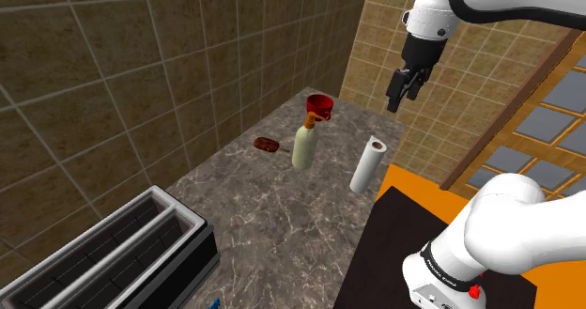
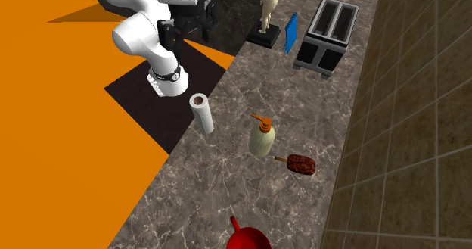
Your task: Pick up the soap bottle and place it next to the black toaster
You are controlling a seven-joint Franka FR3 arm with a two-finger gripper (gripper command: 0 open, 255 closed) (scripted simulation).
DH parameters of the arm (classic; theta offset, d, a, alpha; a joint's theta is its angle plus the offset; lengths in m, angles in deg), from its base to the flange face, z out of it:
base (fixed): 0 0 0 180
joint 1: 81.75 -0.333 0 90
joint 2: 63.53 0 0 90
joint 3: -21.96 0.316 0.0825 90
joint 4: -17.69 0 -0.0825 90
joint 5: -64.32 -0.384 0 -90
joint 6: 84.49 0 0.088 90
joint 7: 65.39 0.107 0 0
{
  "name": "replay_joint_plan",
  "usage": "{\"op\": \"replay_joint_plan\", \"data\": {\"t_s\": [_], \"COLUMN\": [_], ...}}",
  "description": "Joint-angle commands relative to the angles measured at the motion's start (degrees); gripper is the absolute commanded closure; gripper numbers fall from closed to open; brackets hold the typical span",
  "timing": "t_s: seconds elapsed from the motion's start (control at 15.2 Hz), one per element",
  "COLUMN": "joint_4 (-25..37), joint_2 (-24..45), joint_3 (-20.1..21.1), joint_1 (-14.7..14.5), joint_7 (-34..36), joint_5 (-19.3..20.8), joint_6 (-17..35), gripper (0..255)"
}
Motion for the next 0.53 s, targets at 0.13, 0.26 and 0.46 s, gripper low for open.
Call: {"op": "replay_joint_plan", "data": {"t_s": [0.13,0.26,0.46], "joint_4": [-0.1,0.1,1.1], "joint_2": [3.2,6.7,12.2], "joint_3": [-0.1,-0.2,-0.3], "joint_1": [-0.3,-0.5,-0.9], "joint_7": [0.2,0.3,0.4], "joint_5": [-0.3,-0.6,-1.1], "joint_6": [3.6,7.1,12.1], "gripper": [0,0,0]}}
